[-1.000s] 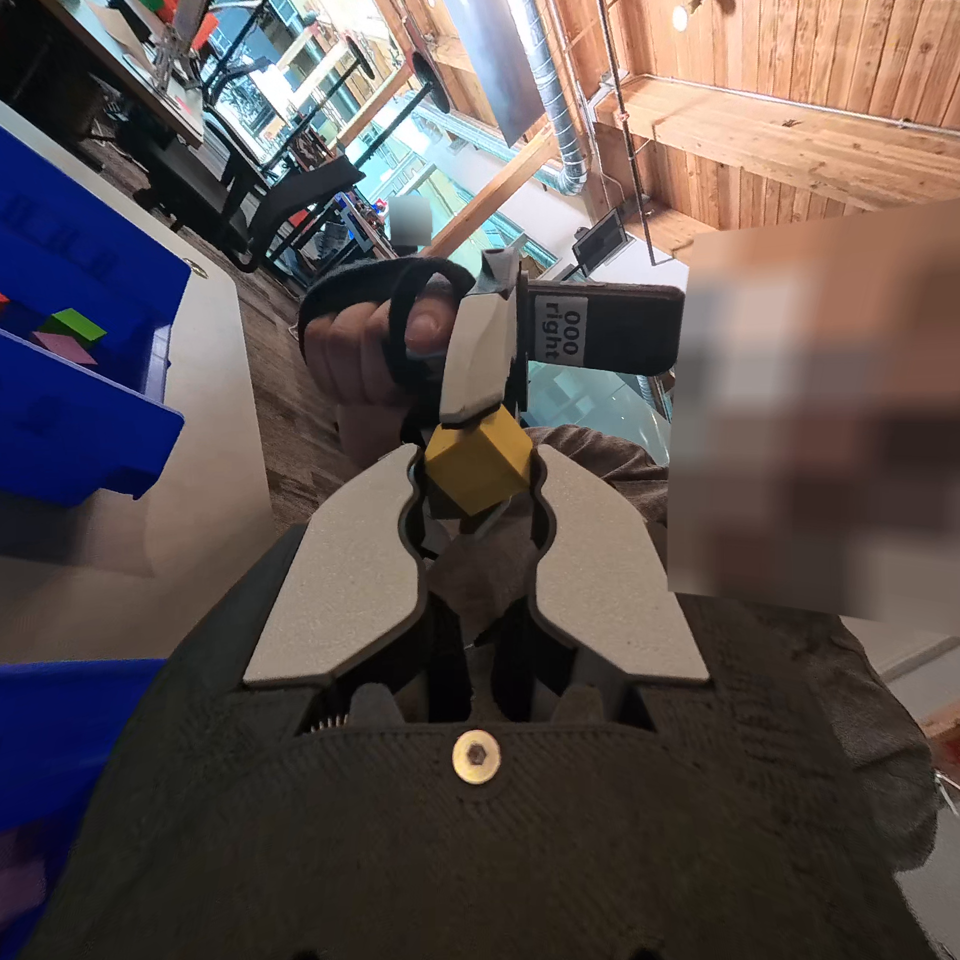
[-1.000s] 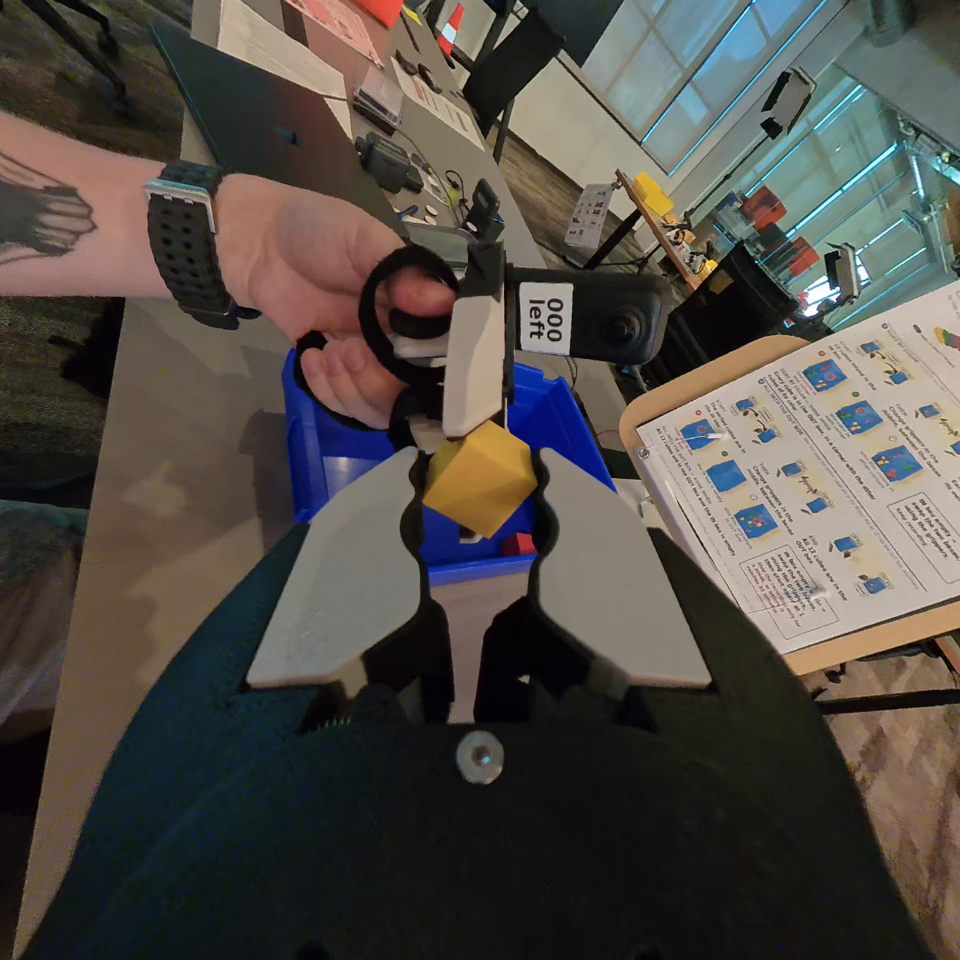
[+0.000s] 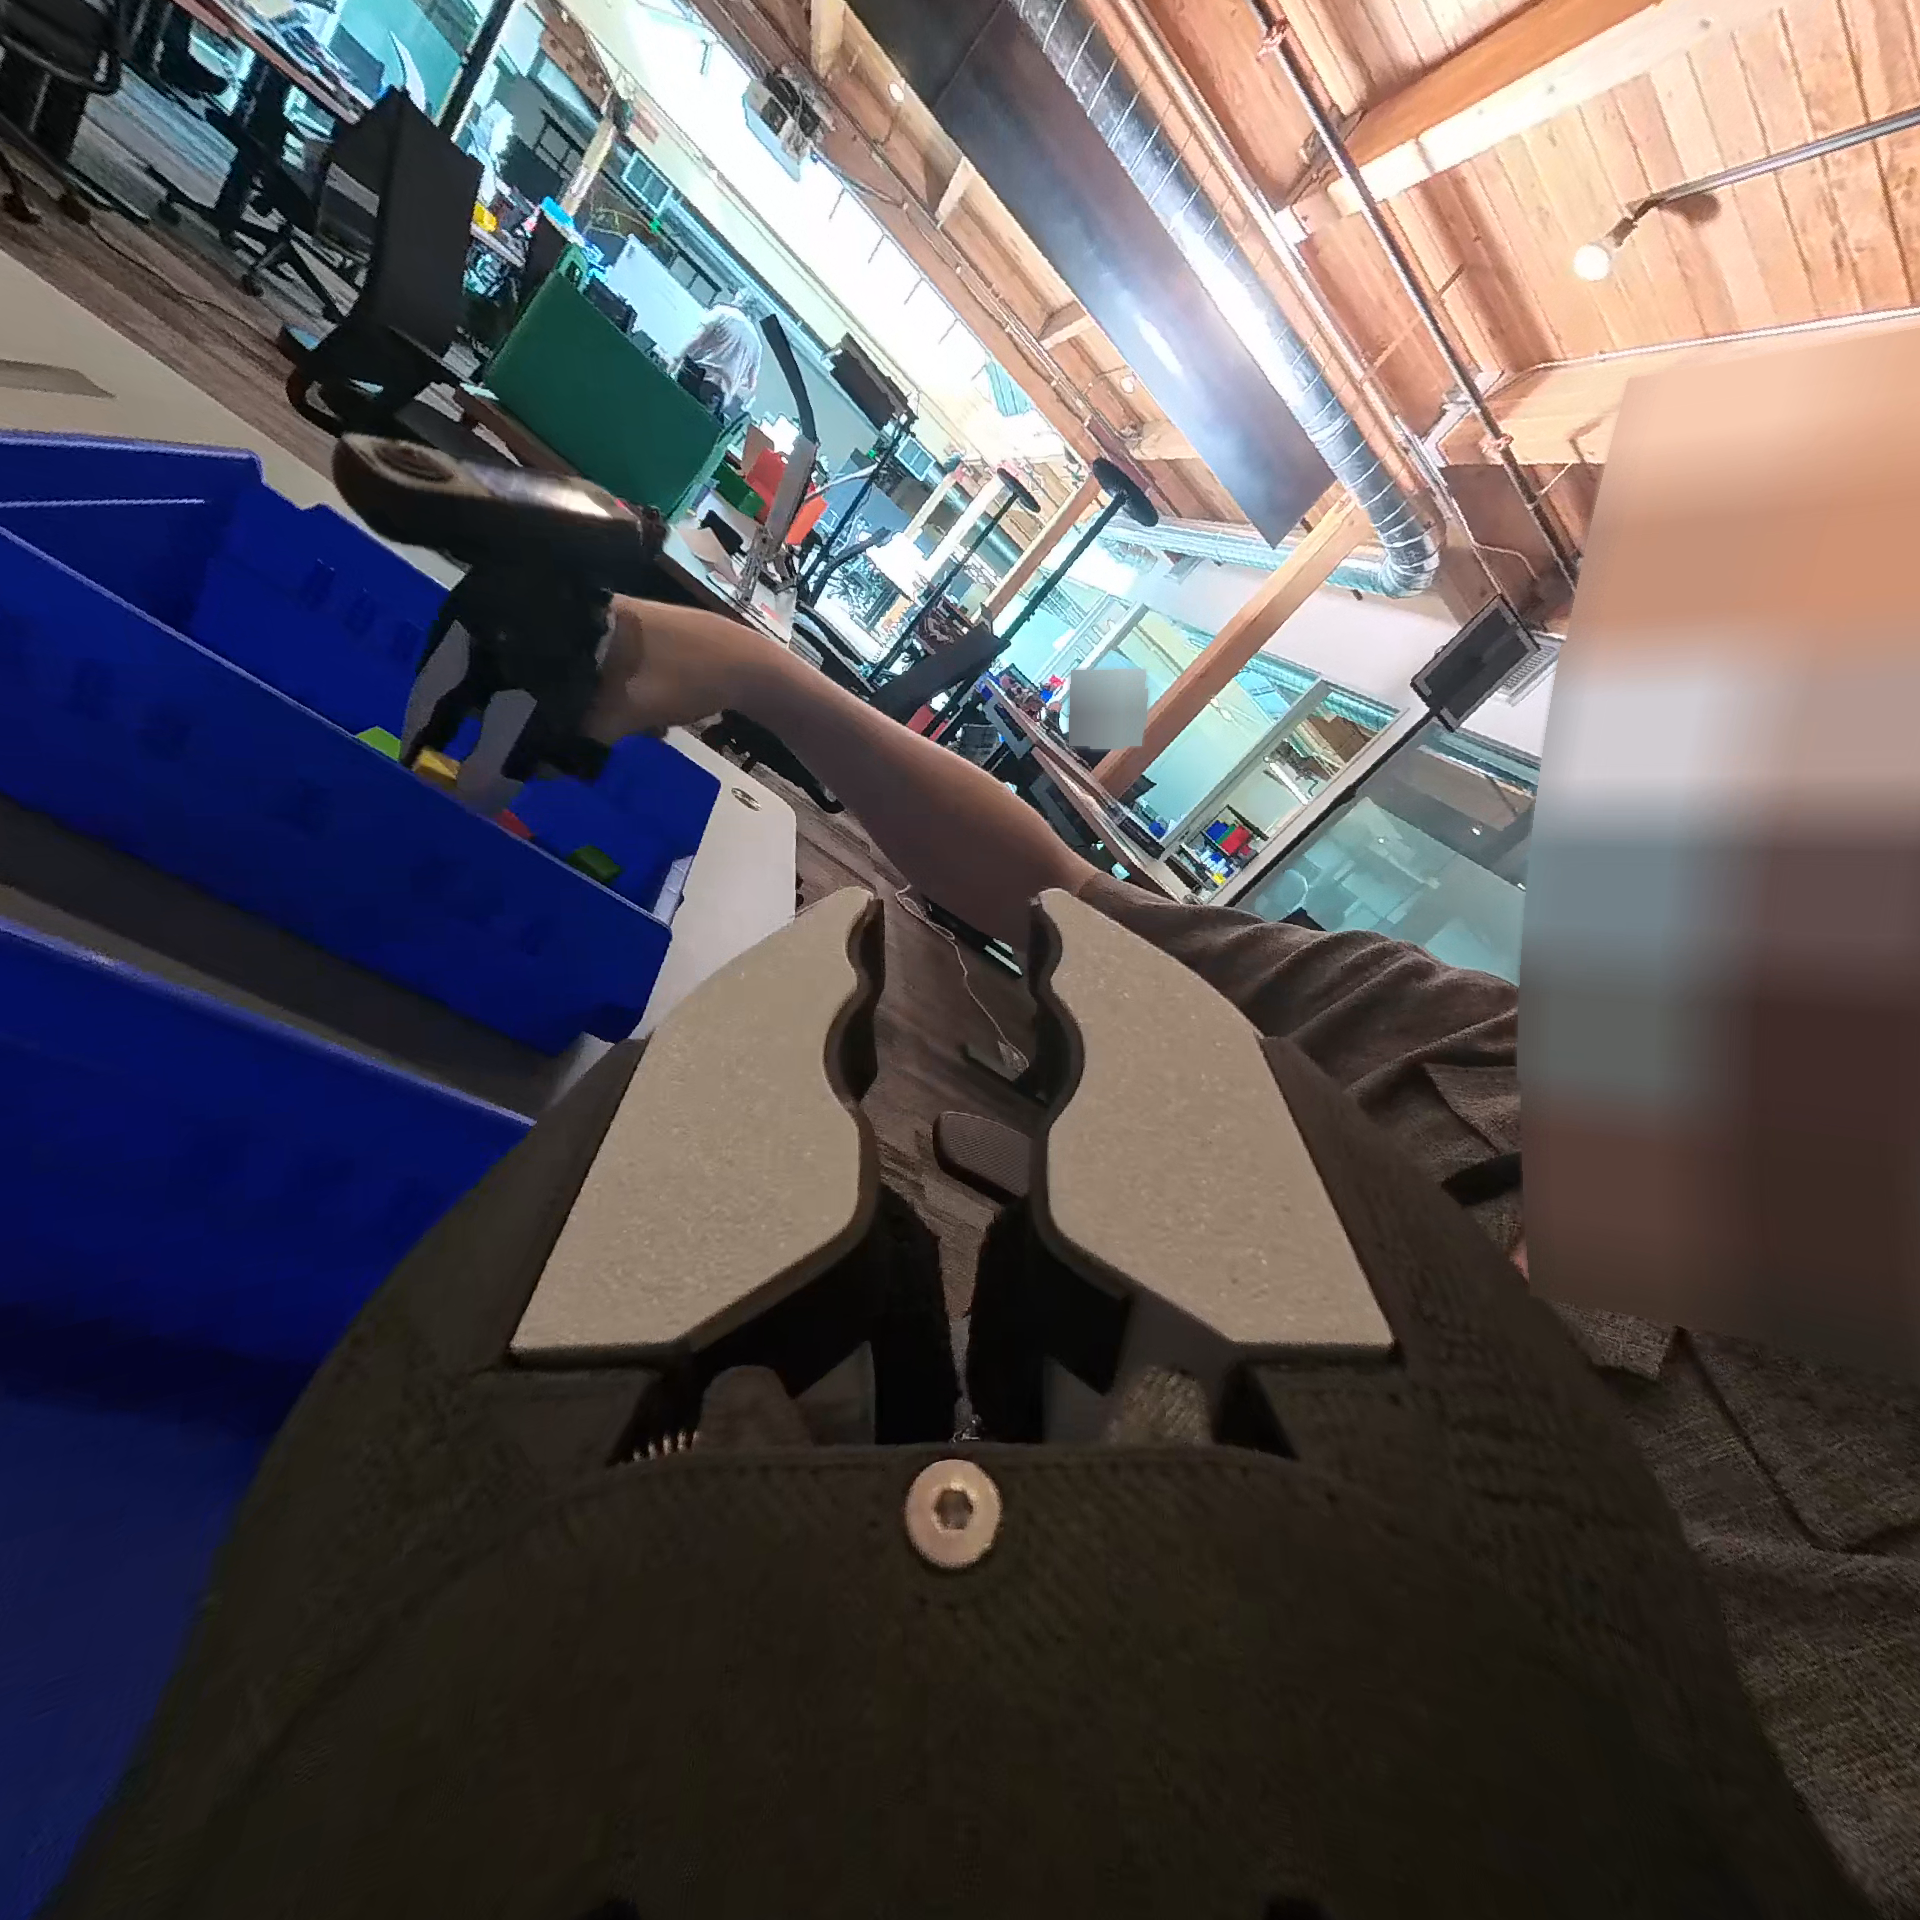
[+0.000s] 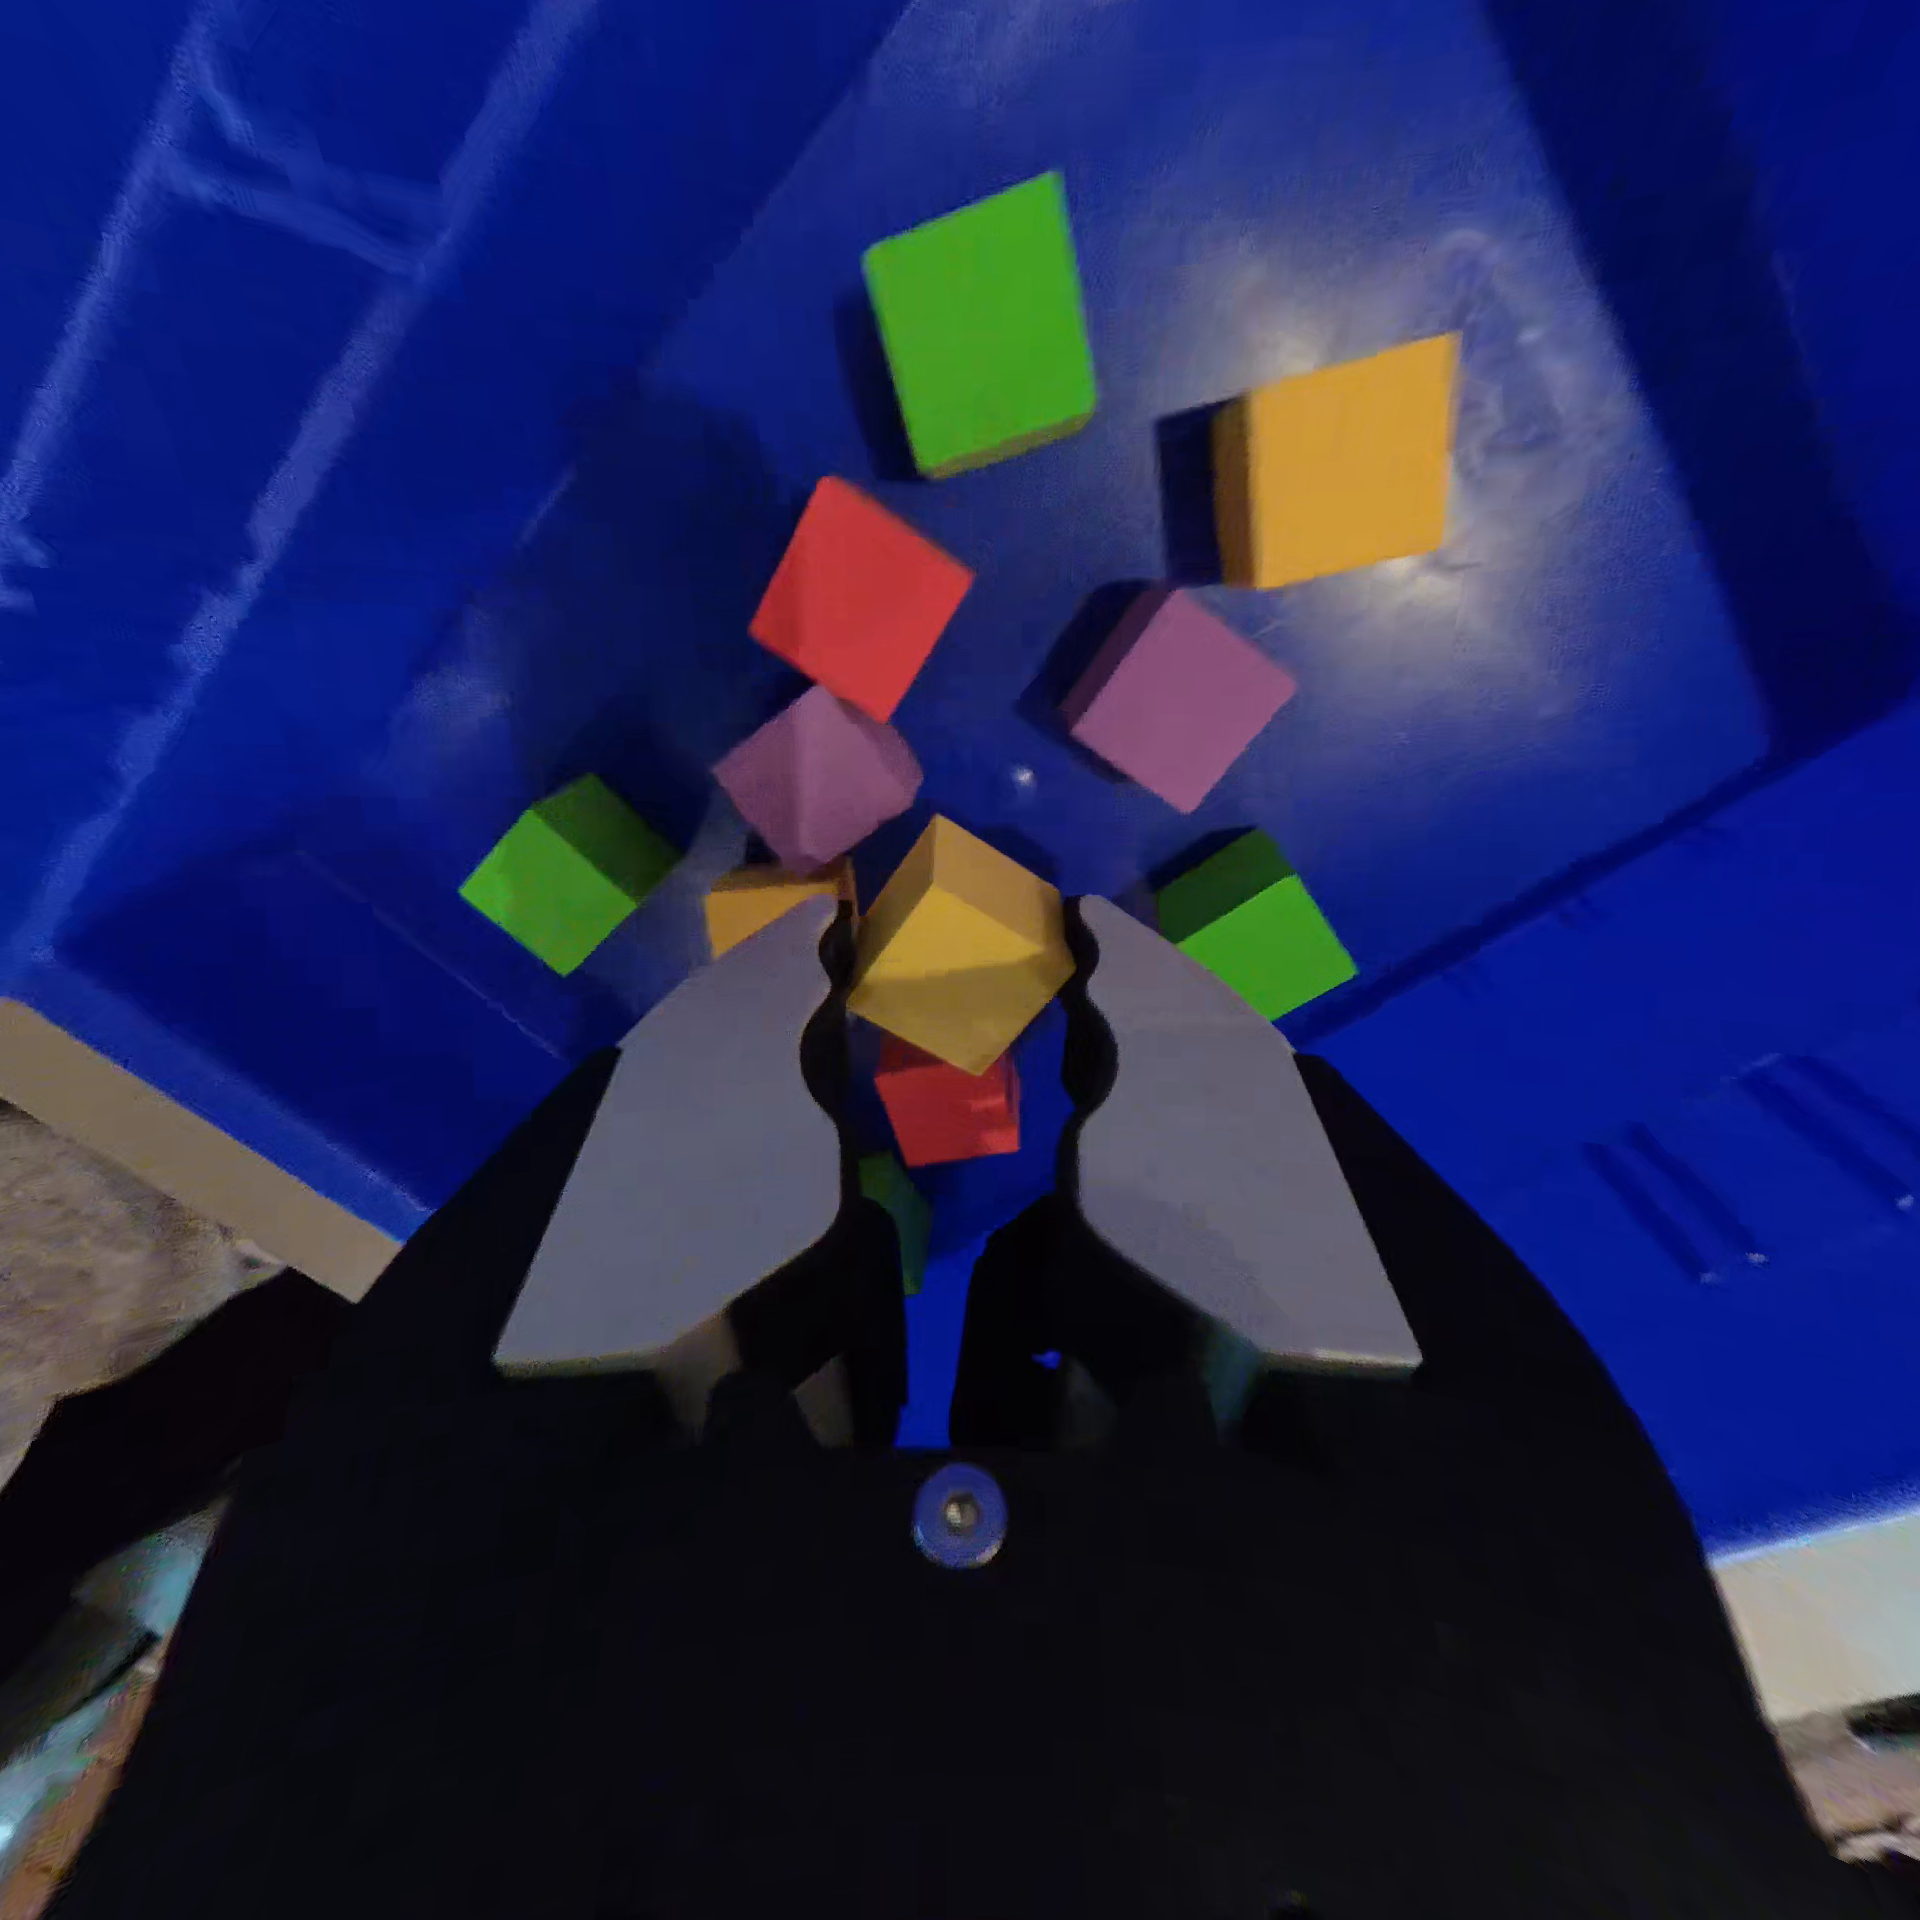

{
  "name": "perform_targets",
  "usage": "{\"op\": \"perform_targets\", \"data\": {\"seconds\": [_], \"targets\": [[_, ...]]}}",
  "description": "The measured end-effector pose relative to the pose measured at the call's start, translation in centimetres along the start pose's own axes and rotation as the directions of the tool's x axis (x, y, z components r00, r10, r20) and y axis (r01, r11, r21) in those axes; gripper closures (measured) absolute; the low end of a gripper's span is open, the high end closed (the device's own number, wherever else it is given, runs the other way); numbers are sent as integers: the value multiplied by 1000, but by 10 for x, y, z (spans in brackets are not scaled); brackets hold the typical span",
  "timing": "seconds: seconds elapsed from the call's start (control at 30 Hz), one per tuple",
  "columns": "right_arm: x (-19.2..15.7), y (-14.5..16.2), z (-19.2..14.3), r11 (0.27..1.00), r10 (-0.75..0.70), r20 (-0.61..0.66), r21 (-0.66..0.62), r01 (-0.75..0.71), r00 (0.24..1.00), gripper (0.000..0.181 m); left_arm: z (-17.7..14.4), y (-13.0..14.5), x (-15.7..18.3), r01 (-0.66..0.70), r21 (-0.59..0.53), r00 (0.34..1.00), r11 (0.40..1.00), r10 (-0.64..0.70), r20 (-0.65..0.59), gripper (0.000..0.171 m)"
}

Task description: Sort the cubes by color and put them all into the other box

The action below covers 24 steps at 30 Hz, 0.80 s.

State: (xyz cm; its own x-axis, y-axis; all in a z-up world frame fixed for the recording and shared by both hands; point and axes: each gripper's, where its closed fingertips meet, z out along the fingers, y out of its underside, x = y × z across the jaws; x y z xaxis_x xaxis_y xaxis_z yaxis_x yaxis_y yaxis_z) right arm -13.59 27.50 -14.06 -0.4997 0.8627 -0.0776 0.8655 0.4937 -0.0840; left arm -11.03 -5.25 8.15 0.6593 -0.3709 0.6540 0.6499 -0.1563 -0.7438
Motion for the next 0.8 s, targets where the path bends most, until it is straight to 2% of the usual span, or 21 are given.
{"op": "perform_targets", "data": {"seconds": [0.23,0.47,0.63,0.8], "targets": [[7,0,4,999,32,-3,-27,-32,999,143,-2,-3,2,-12,5,1000,1000,12,-6,146],[8,8,23,995,49,-12,-82,-50,999,143,1,-1,5,-16,-7,1000,1000,16,-23,146],[9,4,18,996,54,-25,-73,-56,998,132,-2,-3,8,-32,-3,999,999,32,-13,146],[12,-1,10,997,60,-38,-40,-62,997,137,-3,-4,10,-42,0,999,999,42,-8,146]]}}
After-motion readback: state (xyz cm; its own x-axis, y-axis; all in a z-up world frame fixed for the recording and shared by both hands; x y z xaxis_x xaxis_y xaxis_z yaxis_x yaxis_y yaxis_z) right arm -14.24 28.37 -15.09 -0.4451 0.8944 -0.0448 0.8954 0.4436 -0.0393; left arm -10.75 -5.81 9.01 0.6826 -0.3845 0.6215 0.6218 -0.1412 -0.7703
